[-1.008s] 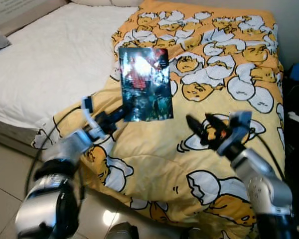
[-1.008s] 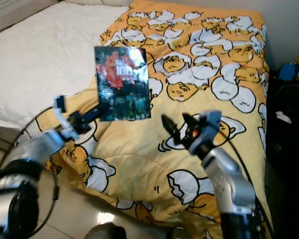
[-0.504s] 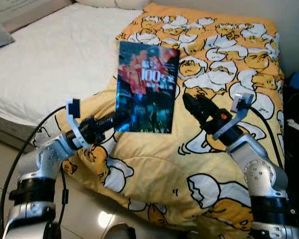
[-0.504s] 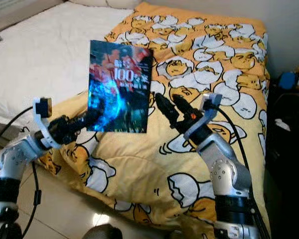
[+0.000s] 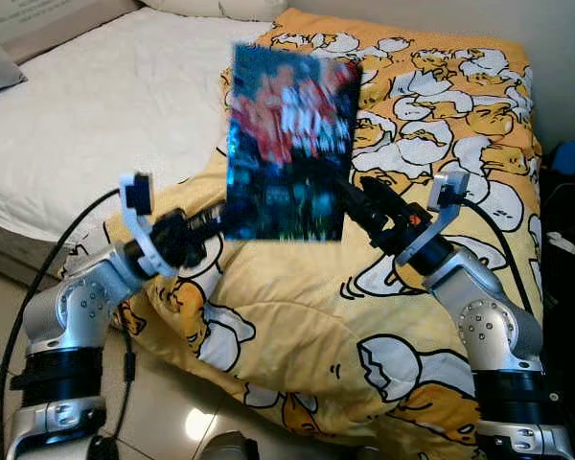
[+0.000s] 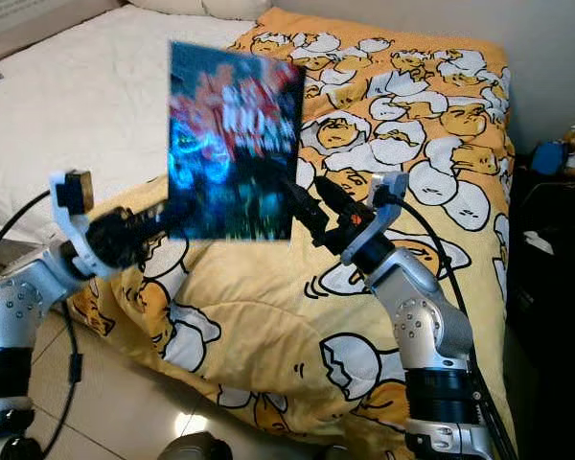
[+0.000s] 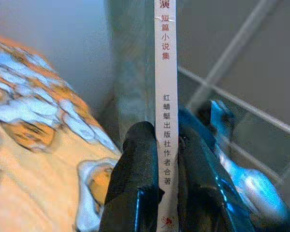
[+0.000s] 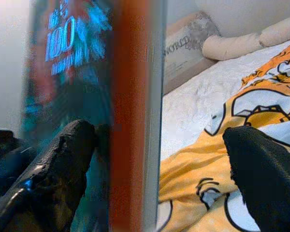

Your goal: Clean up the room

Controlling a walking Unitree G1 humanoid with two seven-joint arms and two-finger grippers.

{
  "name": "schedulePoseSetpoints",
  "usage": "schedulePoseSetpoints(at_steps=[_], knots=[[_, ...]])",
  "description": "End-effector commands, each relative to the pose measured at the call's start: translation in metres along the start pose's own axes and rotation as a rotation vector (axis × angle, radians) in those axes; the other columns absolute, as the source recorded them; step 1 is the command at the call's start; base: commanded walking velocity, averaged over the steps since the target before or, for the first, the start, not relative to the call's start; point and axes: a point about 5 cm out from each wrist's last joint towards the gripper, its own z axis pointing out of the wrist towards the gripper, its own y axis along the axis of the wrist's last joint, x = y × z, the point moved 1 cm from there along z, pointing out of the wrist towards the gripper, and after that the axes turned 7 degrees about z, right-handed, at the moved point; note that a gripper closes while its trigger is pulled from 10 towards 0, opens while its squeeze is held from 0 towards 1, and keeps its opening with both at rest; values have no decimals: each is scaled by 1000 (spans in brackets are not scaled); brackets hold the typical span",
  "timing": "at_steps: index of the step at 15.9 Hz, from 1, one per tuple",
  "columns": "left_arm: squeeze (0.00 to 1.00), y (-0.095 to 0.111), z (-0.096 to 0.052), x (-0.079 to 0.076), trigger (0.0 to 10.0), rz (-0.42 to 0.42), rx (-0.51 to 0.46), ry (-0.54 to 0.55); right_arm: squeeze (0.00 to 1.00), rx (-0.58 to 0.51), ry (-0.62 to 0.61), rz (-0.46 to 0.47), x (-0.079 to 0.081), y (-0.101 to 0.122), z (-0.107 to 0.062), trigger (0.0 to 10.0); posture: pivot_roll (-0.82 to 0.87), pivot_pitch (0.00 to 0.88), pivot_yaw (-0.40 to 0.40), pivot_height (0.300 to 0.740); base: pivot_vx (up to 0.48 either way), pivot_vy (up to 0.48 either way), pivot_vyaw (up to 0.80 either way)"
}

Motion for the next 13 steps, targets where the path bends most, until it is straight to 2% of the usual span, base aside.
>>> schedulePoseSetpoints(at_steps=[1,2,3,6,7,8,9,12,13], knots=[[0,25,7,15,0,59,-142,156,1000,-37,4,64,2,2,3,10000,1,0,40,740,0,0,0],[0,27,9,20,0,53,-172,205,1000,-49,2,83,2,3,3,10000,1,0,40,740,0,0,0],[0,29,22,26,0,19,-229,270,1000,-42,22,129,7,-4,5,10000,2,0,37,740,0,0,0],[0,18,53,23,0,-34,-225,282,1000,71,66,149,18,-26,11,10000,1,0,38,740,0,0,0],[0,16,57,24,0,-47,-226,293,1000,86,75,153,19,-28,12,10000,1,0,38,740,0,0,0],[0,9,68,24,0,-94,-234,306,1000,123,90,186,24,-35,16,10000,1,0,39,740,0,0,0],[0,2,81,23,0,-187,-254,315,1000,143,107,242,29,-40,22,10000,0,0,41,740,0,0,0],[0,-9,94,16,0,-335,-284,258,1000,96,111,331,34,-38,30,10000,-2,0,45,740,0,0,0],[0,-17,100,11,0,-377,-266,230,1000,46,119,381,34,-33,32,10000,1,0,46,740,0,0,0]])
